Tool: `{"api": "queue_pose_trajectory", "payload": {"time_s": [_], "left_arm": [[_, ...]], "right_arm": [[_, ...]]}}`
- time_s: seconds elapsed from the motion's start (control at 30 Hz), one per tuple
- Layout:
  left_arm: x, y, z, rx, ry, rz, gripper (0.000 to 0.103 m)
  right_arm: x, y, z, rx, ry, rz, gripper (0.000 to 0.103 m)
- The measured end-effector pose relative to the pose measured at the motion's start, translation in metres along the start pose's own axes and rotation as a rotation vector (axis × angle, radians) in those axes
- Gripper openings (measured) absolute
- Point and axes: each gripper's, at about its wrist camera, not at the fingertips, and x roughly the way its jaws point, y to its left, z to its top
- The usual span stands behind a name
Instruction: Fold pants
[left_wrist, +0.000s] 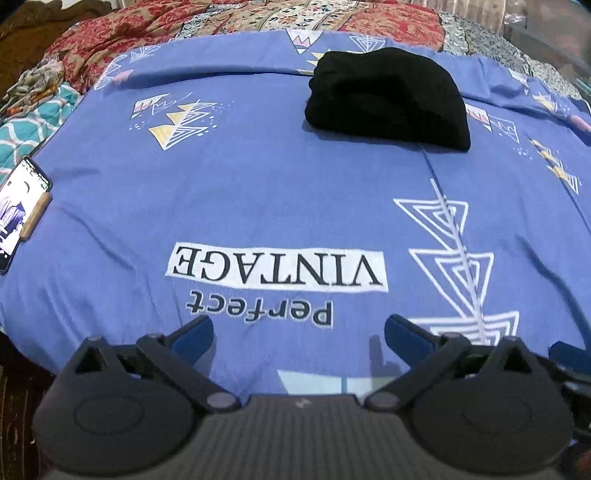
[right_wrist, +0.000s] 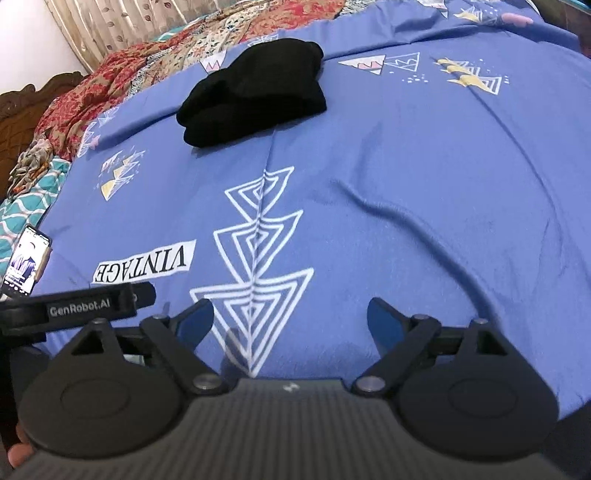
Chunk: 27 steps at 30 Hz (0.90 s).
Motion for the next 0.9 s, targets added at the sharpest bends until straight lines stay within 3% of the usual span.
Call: {"api": "queue_pose_trajectory", "payload": {"time_s": [0.33,0.6,0.9], "left_arm": [[-0.003,-0.005,0.002,0.029,-0.007,-0.002,0.103],[0.01,-0.009,-0.002,0.035,0.039,-0.011,0.103],[0.022,-0.008,-0.004,0.036,0.071,0.001,0.103]], "right_arm": [[0.002,0.004,-0.004,0.028,0.006,-0.059,0.096],[0.009,0.0,-0.007,0.033,0.034,-0.047,0.103],[0.008,-0.008,-0.007,0.063,0.013,-0.021,0.103]]}}
